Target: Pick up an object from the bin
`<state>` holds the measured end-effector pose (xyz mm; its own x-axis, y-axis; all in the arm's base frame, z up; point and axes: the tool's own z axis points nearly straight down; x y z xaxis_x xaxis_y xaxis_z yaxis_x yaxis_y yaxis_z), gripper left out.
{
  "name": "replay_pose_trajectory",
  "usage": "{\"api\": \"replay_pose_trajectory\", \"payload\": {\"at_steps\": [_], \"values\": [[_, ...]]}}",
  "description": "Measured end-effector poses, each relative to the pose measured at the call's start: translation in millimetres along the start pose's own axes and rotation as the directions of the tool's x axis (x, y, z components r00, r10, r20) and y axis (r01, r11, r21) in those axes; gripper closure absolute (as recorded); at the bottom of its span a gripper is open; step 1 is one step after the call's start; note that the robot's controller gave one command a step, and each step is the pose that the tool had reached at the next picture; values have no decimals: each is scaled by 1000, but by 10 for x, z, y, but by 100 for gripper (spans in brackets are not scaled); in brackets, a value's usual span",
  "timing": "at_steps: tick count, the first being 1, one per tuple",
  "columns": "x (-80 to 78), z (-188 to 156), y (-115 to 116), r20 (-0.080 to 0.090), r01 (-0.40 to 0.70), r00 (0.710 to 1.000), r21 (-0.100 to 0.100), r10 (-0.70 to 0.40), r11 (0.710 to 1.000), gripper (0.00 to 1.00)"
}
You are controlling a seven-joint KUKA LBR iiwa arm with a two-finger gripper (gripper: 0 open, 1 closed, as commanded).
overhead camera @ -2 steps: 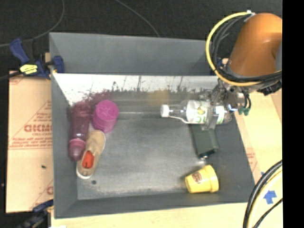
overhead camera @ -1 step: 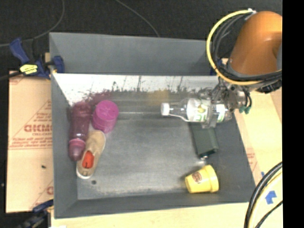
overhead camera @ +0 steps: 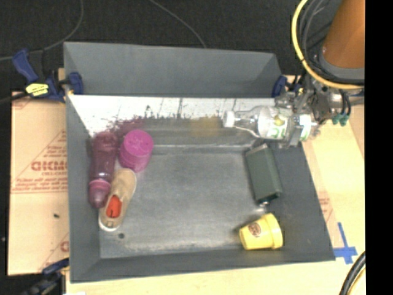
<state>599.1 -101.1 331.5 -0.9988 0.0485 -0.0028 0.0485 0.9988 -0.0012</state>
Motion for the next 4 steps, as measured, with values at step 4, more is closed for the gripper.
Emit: {"api": "replay_pose_trajectory", "payload": {"at_steps": [4], "values": [[-256, 2619, 332, 10, 212, 977, 2, -212, 977, 100]]}}
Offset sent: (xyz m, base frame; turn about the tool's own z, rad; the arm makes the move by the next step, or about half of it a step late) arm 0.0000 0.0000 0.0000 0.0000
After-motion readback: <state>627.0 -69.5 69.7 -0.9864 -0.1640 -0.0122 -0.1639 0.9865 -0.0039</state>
